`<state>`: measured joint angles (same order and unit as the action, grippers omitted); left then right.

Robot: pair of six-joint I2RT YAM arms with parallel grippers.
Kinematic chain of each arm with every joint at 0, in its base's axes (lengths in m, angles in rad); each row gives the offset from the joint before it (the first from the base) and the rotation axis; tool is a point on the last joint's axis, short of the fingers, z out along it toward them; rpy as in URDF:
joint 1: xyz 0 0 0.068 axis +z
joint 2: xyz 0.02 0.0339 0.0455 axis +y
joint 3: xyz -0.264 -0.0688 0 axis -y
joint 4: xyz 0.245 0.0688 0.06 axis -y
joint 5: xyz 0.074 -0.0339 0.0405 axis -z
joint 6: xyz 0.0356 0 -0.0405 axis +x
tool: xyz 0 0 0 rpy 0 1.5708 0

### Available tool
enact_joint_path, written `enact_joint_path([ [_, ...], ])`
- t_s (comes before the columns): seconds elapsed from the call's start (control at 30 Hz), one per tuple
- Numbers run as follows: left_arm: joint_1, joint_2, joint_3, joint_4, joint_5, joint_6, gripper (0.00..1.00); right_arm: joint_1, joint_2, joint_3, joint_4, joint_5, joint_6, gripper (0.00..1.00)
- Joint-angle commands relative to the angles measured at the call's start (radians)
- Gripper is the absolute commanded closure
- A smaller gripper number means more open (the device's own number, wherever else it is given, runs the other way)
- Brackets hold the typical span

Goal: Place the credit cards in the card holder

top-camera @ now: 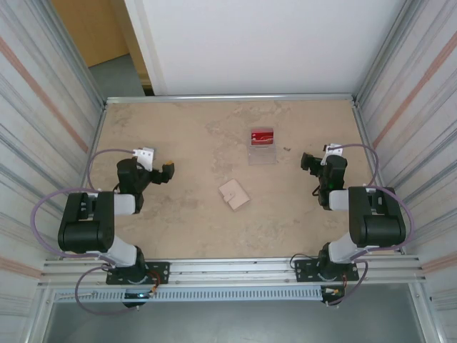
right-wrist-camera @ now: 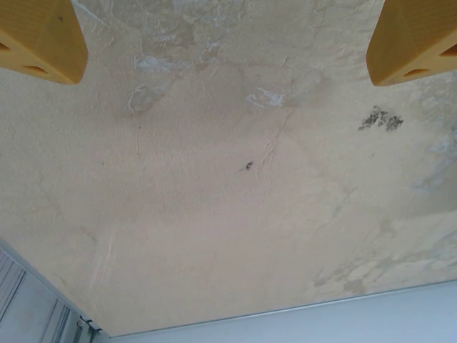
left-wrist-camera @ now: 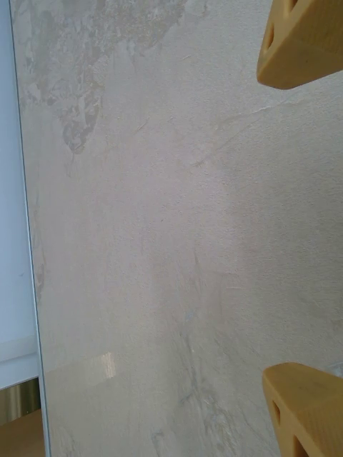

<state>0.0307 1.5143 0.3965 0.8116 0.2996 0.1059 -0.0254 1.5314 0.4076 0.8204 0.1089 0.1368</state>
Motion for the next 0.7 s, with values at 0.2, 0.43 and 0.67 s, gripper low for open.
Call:
enact_joint_path([
  [0.2, 0.003, -0.006, -0.004, 0.013, 0.016, 0.014, 0.01, 0.002, 0.007, -0.011, 0.002, 0.013, -0.026, 0.01],
  [0.43, 0.001, 0.003, -0.005, 0.03, 0.012, 0.015, 0.01, 0.003, 0.009, -0.011, 0.002, 0.013, -0.027, 0.01],
  [0.67, -0.031, 0.0, -0.014, 0.043, -0.062, 0.026, 0.02, 0.003, 0.008, -0.011, 0.002, 0.012, -0.027, 0.01],
])
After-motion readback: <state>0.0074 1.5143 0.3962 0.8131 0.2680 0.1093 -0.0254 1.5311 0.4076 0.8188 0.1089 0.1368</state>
